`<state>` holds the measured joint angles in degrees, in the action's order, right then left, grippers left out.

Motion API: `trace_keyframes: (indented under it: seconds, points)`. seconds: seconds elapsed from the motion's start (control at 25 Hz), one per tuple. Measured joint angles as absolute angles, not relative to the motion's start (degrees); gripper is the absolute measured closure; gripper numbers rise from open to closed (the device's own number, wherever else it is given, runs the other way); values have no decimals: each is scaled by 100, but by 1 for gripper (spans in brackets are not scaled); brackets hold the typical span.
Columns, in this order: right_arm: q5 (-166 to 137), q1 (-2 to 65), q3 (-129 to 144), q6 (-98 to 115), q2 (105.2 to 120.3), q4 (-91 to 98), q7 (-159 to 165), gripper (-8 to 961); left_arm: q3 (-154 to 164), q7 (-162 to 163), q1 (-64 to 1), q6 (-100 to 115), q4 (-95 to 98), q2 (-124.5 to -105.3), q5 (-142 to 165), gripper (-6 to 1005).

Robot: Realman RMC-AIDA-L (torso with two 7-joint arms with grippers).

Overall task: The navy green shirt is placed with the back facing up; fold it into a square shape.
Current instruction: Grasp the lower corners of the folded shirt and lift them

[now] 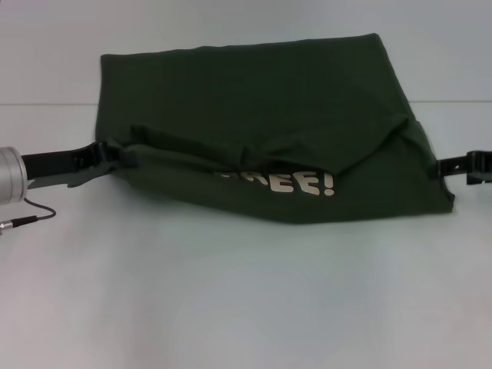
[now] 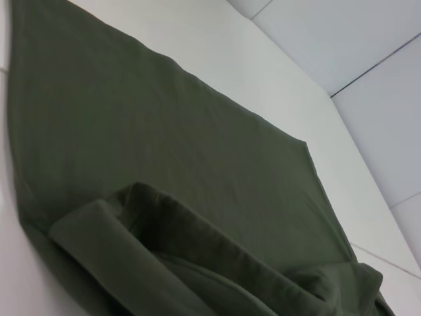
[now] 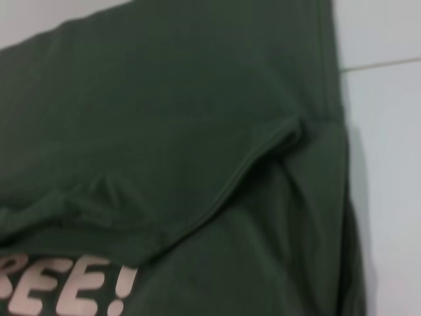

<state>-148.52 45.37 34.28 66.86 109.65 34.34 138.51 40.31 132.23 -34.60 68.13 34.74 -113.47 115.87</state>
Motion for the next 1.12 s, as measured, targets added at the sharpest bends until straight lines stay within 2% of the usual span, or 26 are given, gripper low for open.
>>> trace_keyframes:
  seconds: [0.68,0.96,1.12]
  points:
    - [-14901,4576,3861,6203,11211,3128,13886,50,3996,13238,-3466,6736,3472,-11408,11574,938]
    - [-14897,4647,4085,6074,11248,3041,14114,59,3999,13225,-3450,6684,3472,-11408,11543,930]
    - [-14860,4618,4122,6120,11271,3170,14126,158,4000,13217,-3448,6672,3473,-11413,11533,925]
